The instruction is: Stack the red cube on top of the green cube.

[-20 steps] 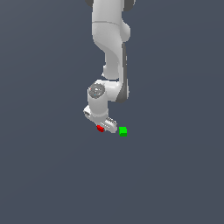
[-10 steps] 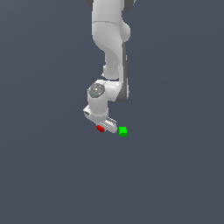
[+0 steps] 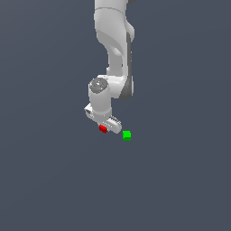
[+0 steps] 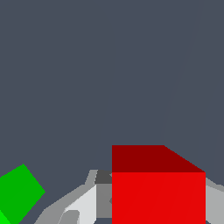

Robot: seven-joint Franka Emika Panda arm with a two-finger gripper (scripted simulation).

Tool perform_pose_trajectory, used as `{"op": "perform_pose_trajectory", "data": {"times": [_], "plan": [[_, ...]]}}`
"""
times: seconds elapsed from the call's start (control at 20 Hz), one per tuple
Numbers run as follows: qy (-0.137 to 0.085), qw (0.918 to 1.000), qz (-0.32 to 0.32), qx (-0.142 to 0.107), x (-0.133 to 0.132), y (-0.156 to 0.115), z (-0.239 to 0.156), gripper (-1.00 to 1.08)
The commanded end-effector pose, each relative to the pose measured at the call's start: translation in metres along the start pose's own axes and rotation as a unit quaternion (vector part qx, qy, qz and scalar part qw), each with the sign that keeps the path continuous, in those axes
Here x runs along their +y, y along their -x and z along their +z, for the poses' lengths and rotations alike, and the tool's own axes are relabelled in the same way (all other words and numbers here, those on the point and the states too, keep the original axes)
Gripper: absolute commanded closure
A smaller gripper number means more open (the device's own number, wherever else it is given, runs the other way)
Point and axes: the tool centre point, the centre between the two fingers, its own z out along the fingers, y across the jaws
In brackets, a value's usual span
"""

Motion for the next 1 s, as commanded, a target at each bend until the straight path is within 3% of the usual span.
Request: {"op": "perform_pose_trajectory", "data": {"times": [0.0,0.45,0.95], "plan": [[0.0,1.0,0.0,0.001,0.0,0.0,-0.018,1.08],[0.0,1.0,0.0,0.001,0.0,-0.001,-0.056,1.08],[0.0,1.0,0.0,0.001,-0.019,0.006,-0.049,1.08]]}}
